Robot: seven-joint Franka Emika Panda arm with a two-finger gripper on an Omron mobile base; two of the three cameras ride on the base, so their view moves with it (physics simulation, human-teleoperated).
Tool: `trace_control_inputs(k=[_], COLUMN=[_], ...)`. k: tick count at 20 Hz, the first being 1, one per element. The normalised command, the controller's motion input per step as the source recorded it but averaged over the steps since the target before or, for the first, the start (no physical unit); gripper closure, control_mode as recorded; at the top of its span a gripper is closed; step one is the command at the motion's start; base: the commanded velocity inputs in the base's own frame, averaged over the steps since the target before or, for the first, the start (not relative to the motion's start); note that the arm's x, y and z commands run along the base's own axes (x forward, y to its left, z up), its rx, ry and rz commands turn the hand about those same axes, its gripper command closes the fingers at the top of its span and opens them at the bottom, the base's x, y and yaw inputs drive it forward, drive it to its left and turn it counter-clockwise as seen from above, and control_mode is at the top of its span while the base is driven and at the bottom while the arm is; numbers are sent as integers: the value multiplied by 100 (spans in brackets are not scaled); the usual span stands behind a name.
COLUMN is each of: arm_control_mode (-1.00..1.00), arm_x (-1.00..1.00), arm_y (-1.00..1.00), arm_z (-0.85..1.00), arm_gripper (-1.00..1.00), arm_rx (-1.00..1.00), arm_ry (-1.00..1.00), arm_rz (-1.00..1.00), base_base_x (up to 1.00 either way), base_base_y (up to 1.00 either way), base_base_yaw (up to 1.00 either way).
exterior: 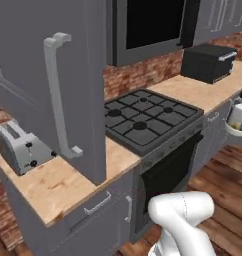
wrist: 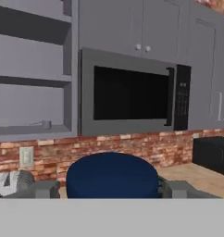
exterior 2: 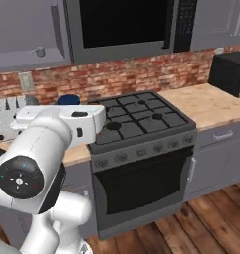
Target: The dining table condiment station is running low on mayonnaise. Refill the condiment station by opening the cabinet and taking the mayonnaise from the cabinet and placing it on the dining table.
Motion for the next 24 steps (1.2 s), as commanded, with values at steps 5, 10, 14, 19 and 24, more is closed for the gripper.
trace_control_inputs(k=[5, 10, 14, 19, 24], arm_control_mode=[100, 100, 100, 100, 100], arm_x=[0, 0, 0, 0, 0], arm_y=[0, 0, 0, 0, 0], arm_z=[0, 0, 0, 0, 0], arm_gripper=[100, 100, 100, 100, 100], arm_rx=[0, 0, 0, 0, 0], arm_ry=[0, 0, 0, 0, 0], arm_rz=[0, 0, 0, 0, 0], base_base_x=[-19, -2, -3, -12, -6], base_base_y=[-46, -39, -34, -28, -43], base_base_yaw=[-69, -72, -72, -72, -70])
